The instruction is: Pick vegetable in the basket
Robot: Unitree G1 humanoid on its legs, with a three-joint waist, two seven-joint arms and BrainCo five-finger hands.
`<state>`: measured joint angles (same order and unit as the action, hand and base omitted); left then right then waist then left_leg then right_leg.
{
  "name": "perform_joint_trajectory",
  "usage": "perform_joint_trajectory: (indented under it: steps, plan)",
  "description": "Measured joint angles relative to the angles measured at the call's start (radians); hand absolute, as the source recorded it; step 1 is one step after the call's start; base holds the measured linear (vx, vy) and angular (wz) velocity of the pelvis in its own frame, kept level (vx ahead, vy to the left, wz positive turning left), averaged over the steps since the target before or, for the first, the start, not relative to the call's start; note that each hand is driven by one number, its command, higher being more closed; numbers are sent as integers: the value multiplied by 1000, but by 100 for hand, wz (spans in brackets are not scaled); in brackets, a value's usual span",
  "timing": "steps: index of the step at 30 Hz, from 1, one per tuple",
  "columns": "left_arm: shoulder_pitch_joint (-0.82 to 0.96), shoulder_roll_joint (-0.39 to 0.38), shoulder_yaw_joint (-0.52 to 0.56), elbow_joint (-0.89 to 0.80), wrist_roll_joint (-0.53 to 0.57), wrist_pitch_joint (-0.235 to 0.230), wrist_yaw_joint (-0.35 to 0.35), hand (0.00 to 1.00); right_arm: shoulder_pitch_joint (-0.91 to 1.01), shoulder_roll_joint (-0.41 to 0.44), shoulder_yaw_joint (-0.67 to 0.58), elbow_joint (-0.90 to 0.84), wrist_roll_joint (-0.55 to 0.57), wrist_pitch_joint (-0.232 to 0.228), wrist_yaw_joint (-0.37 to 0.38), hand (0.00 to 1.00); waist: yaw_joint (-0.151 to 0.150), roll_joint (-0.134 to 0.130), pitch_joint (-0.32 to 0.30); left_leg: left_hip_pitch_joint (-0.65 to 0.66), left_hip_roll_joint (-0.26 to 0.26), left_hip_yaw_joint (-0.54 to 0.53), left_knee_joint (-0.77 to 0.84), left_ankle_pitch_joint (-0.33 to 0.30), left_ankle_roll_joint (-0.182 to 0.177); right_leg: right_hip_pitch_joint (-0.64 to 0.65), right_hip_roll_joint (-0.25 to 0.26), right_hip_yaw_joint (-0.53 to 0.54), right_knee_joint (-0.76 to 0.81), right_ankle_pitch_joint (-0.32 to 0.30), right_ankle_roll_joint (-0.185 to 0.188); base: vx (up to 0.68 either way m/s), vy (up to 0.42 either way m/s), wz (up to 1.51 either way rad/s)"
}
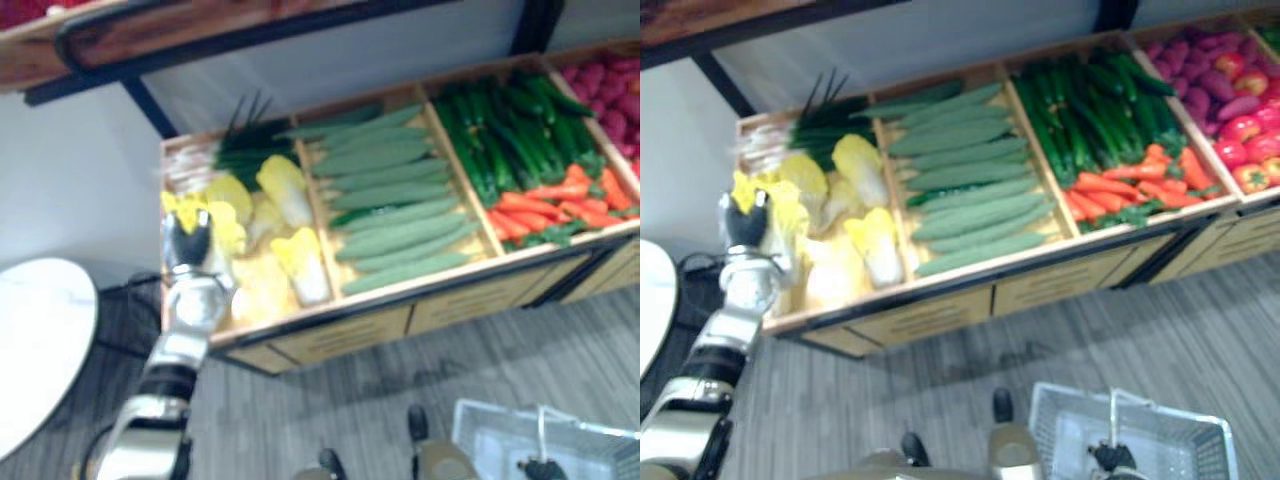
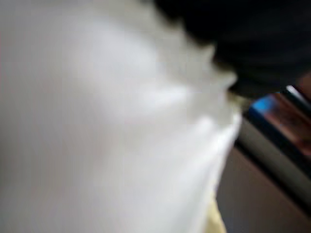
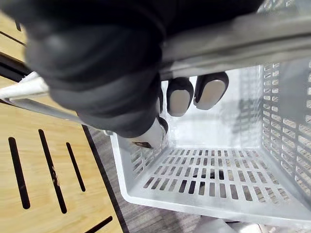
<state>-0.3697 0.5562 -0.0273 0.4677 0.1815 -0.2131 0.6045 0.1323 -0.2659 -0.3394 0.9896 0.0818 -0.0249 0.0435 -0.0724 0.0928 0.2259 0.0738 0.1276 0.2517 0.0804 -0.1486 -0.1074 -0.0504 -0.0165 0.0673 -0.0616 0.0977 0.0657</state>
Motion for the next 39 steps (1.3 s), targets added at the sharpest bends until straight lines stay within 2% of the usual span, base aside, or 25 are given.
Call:
perform_joint_trajectory:
  steps: [1,6,8,9,11,12,13,14,15,16,17,18,19,20,21,22,23,25,28,29,31,33,36,37,39]
  plan:
    - [20,4,6,-21,0,-1,7,100,0,-2,0,0,-4,-1,0,100,2,-3,-8,0,-10,-17,5,-10,7,0,3,20,-10,4,6,-71,41,-80]
    - [62,2,-4,-123,138,-30,31,100,19,-8,0,-41,2,-12,-10,100,-7,-56,-50,14,-33,78,20,-29,23,-19,-6,101,-45,65,19,-45,44,-55]
    - [65,-5,-39,-162,177,-50,39,100,32,-8,7,-82,6,-19,-14,100,-6,-66,-56,25,-29,128,34,-33,32,-34,-16,56,-49,59,3,-25,46,-74]
    - [74,-9,-48,-206,196,-63,43,100,27,-11,31,-106,6,-24,-16,100,-7,-66,-56,30,-22,179,39,-35,35,-46,-29,-57,-27,15,-62,-2,64,-95]
    - [96,-14,-49,-288,218,-77,43,100,2,-12,88,-144,6,-28,-21,100,-5,-67,-61,33,15,251,46,-34,38,-108,-50,-235,73,-54,-160,45,51,-113]
    - [102,-16,-57,-317,218,-89,40,100,-13,-12,122,-162,6,-28,-28,100,-7,-85,-66,37,13,287,62,-52,33,-155,-88,-319,166,-59,-186,54,61,-163]
    - [111,-40,-86,-347,215,-92,27,100,-37,-18,168,-177,9,-26,-38,100,-6,-110,-67,56,15,336,117,-104,28,-207,-112,-405,283,35,-219,26,48,-153]
    - [122,-55,-99,-349,209,-95,16,100,-60,-21,198,-185,12,-26,-46,100,-7,-110,-67,56,25,354,139,-103,34,-213,-98,-422,289,76,-249,-76,65,-182]
    - [132,-70,-129,-351,195,-96,2,100,-92,-23,236,-208,17,-30,-50,100,-1,-113,-68,59,29,375,146,-100,65,-213,-61,-406,235,163,-291,-162,30,-214]
    - [147,-86,-173,-374,183,-96,-23,100,-146,-32,269,-240,17,-41,-49,100,19,-82,-77,69,48,427,81,-114,99,-213,-22,-444,232,136,-347,-194,20,-210]
    - [150,-99,-195,-379,183,-101,-33,100,-169,-32,280,-240,15,-47,-49,100,14,-87,-77,77,48,473,83,-111,63,-220,-53,-517,327,7,-313,-149,10,-193]
    - [164,-152,-242,-390,180,-101,-56,100,-195,-38,301,-242,15,-62,-50,100,7,-94,-82,79,36,524,95,-116,66,-190,-121,-634,449,-153,-239,-61,-30,-143]
    - [191,-204,-284,-401,175,-99,-71,100,-219,-38,331,-248,14,-75,-51,100,17,-95,-83,82,33,576,110,-121,66,-138,-145,-698,445,-238,-158,-7,-33,-145]
    - [204,-224,-306,-403,174,-95,-79,100,-229,-38,354,-258,10,-76,-54,100,24,-98,-84,80,33,607,123,-121,66,-114,-141,-706,406,-250,-129,28,-65,-156]
    - [229,-260,-355,-396,173,-79,-101,100,-245,-38,389,-281,6,-75,-57,100,42,-85,-80,68,59,634,164,-120,67,-103,-96,-689,316,-205,-135,59,-137,-125]
    - [246,-295,-403,-391,174,-64,-125,100,-237,-36,401,-301,4,-64,-55,100,41,-76,-81,64,88,631,219,-120,67,-68,-46,-660,234,-166,-148,47,-131,-105]
    - [256,-311,-412,-391,173,-65,-136,100,-234,-35,405,-310,4,-54,-55,100,44,-73,-81,66,102,622,249,-120,67,-52,-30,-644,206,-156,-155,56,-145,-80]
    - [264,-340,-437,-371,172,-68,-157,100,-217,-40,426,-365,-6,-17,-50,100,46,-74,-80,25,149,521,395,-138,94,-30,-6,-574,183,-162,-173,-9,-74,-78]
    - [265,-343,-441,-350,137,-91,-173,100,-218,-41,434,-434,-5,15,-24,100,48,-68,-77,-78,162,341,534,-179,125,-48,14,-504,203,-179,-169,-16,-70,-77]
    - [279,-349,-441,-328,128,-100,-176,100,-226,-41,445,-460,-4,35,-5,100,49,-66,-73,-137,142,214,611,-197,113,-47,26,-471,214,-182,-168,16,-52,-103]
    - [326,-362,-449,-301,97,-110,-176,100,-256,-44,490,-484,-2,42,14,100,59,-62,-69,-211,56,-12,651,-215,70,-37,46,-387,222,-189,-174,33,-13,-122]
    - [340,-365,-470,-300,96,-117,-176,100,-257,-43,510,-526,-2,43,31,100,63,-57,-62,-232,5,-69,573,-217,65,-30,55,-343,221,-188,-172,32,35,-83]
    - [340,-381,-505,-299,95,-125,-175,100,-257,-26,540,-581,-2,43,41,100,77,-56,-57,-244,-52,-78,368,-196,58,-35,64,-277,217,-187,-171,63,85,-79]
    - [341,-396,-522,-292,94,-125,-174,100,-257,-15,559,-595,-3,43,52,100,81,-57,-54,-252,-75,-76,291,-149,56,-35,67,-247,215,-187,-171,69,81,-65]
    - [344,-407,-545,-277,79,-125,-174,100,-255,-5,593,-613,-3,43,59,100,91,-51,-56,-230,-72,-64,260,-88,67,-36,80,-221,219,-188,-169,94,76,-65]
